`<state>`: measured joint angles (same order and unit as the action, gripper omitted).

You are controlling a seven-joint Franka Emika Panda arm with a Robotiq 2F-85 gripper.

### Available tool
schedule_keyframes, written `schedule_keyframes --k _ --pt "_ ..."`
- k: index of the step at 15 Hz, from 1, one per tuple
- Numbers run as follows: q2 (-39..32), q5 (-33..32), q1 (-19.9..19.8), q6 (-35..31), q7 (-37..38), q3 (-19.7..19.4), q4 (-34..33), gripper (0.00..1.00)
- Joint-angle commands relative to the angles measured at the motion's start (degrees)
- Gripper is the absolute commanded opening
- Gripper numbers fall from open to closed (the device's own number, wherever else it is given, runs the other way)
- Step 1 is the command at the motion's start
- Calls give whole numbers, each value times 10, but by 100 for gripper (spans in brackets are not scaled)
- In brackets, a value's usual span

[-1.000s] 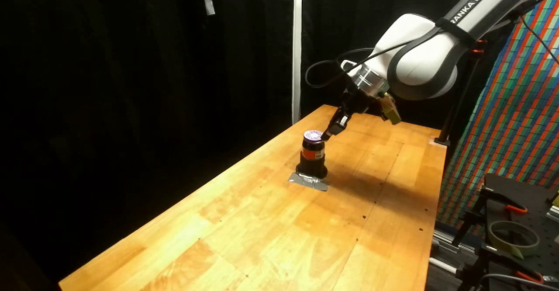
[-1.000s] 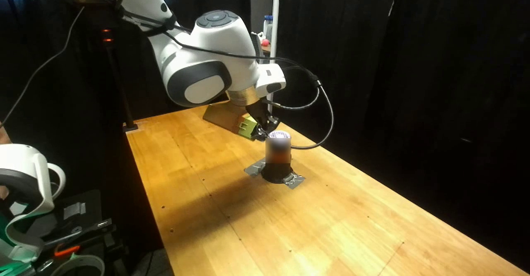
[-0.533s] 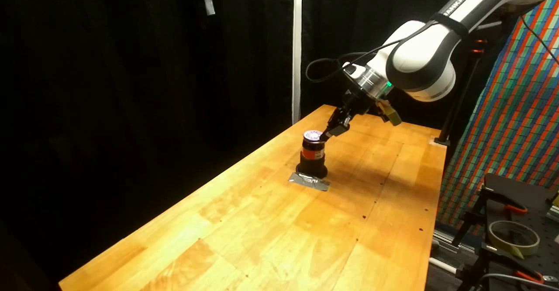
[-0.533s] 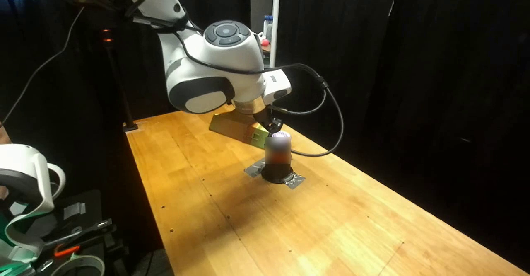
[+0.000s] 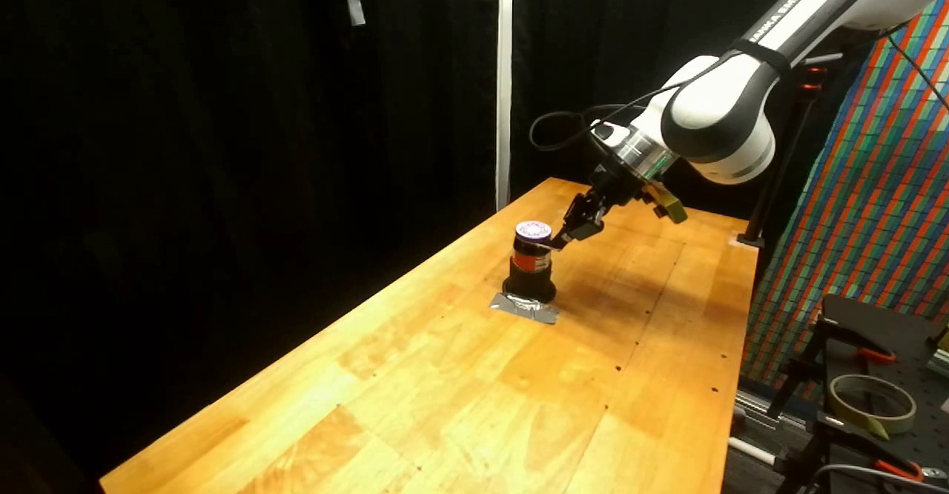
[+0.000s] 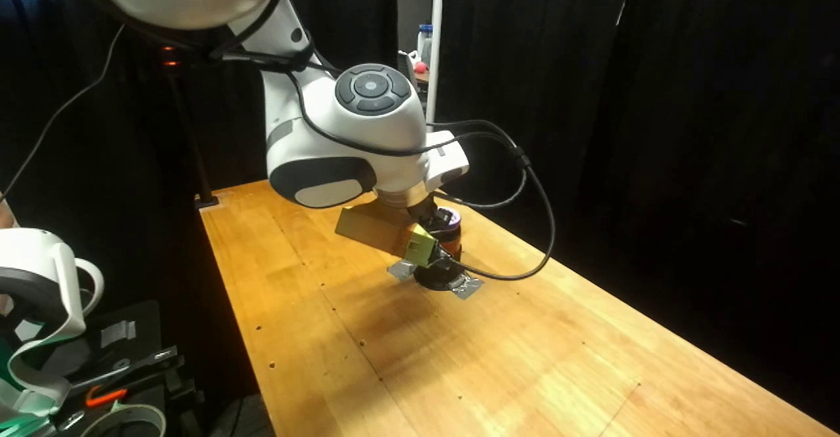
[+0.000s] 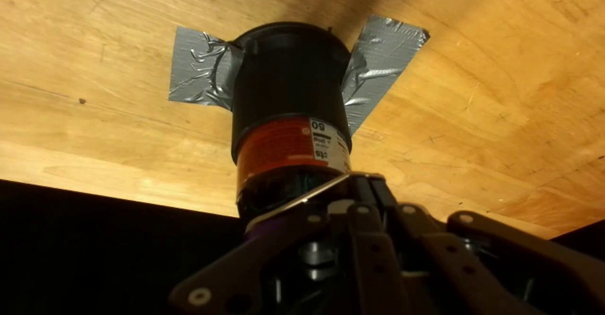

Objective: Put the rubber band around the brown cup

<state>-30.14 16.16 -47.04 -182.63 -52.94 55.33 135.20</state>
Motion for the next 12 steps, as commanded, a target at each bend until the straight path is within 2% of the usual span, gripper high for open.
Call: schedule_keyframes --k 1,5,8,12 --pt "-34 -107 -33 -50 61 16 18 8" --pt "-55 -226 -59 -116 149 13 32 8" --pt "-59 -318 -67 -186 221 -4 51 8" --pt "-43 -434 -36 -302 318 -71 68 7"
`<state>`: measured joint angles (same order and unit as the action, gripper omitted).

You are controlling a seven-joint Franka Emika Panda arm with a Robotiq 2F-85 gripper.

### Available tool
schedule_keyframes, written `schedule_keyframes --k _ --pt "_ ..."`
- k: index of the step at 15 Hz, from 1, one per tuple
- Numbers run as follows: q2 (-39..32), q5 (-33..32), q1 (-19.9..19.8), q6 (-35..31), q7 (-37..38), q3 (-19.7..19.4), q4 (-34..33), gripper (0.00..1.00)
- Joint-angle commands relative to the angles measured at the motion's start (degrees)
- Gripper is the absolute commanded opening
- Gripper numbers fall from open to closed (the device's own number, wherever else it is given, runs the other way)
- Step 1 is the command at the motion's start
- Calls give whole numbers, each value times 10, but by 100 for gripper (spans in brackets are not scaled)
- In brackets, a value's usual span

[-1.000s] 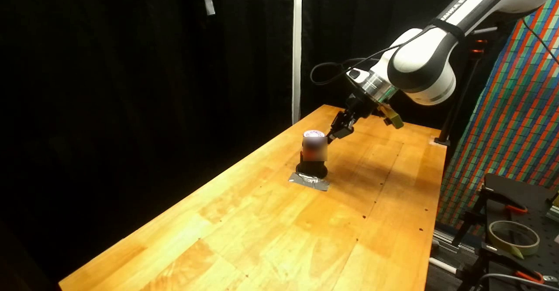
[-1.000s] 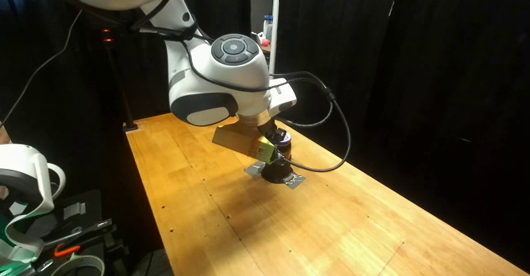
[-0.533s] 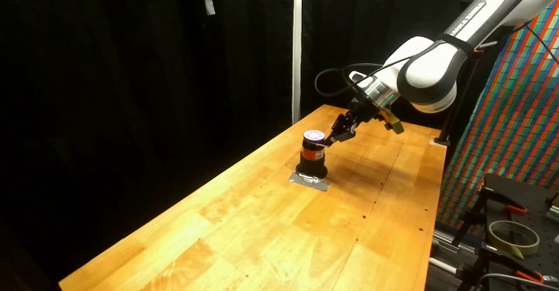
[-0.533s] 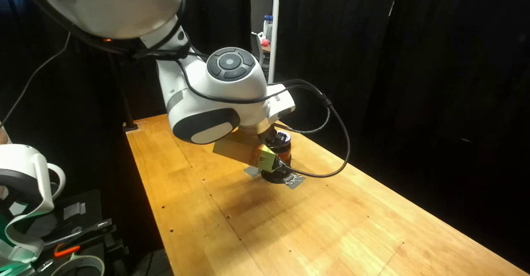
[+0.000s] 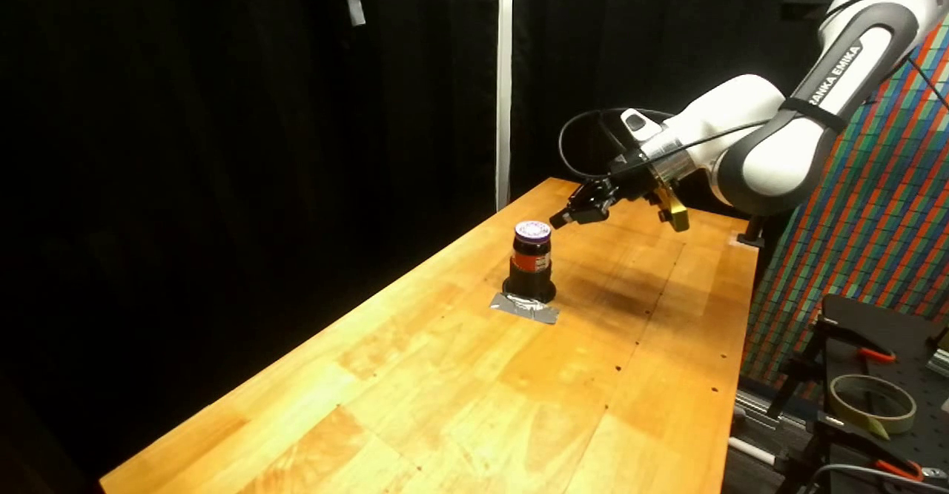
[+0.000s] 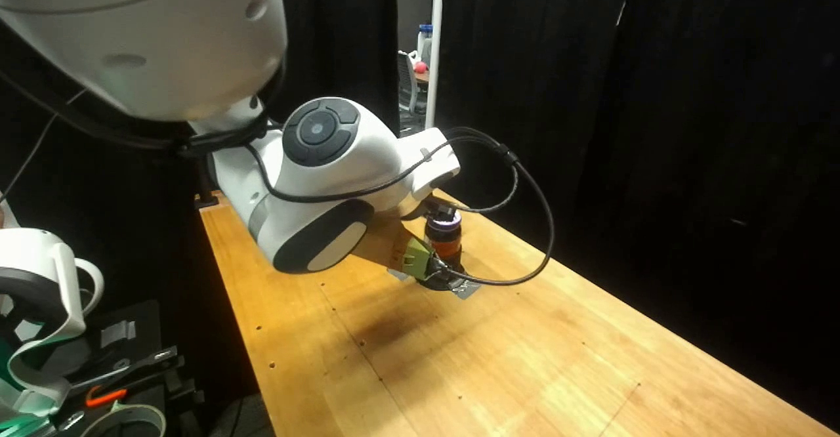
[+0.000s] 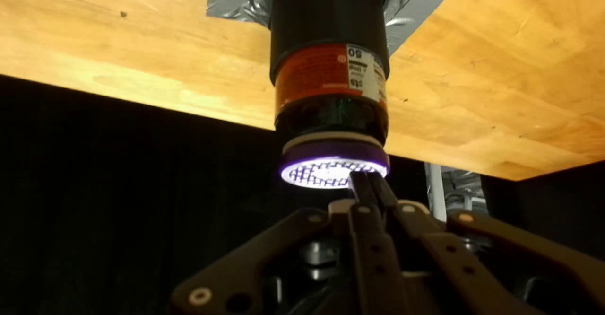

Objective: Put the rubber band around the brown cup

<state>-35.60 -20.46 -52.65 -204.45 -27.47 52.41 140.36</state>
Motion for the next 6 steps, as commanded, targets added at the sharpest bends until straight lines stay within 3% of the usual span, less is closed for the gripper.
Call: schedule_keyframes --k 1,2,4,6 --pt "19 -90 33 -99 85 -62 16 7" --pt "6 -60 -3 -77 46 -24 25 32" --pt "22 -84 -35 5 84 -2 31 37" --pt "58 -62 -49 58 90 12 39 53"
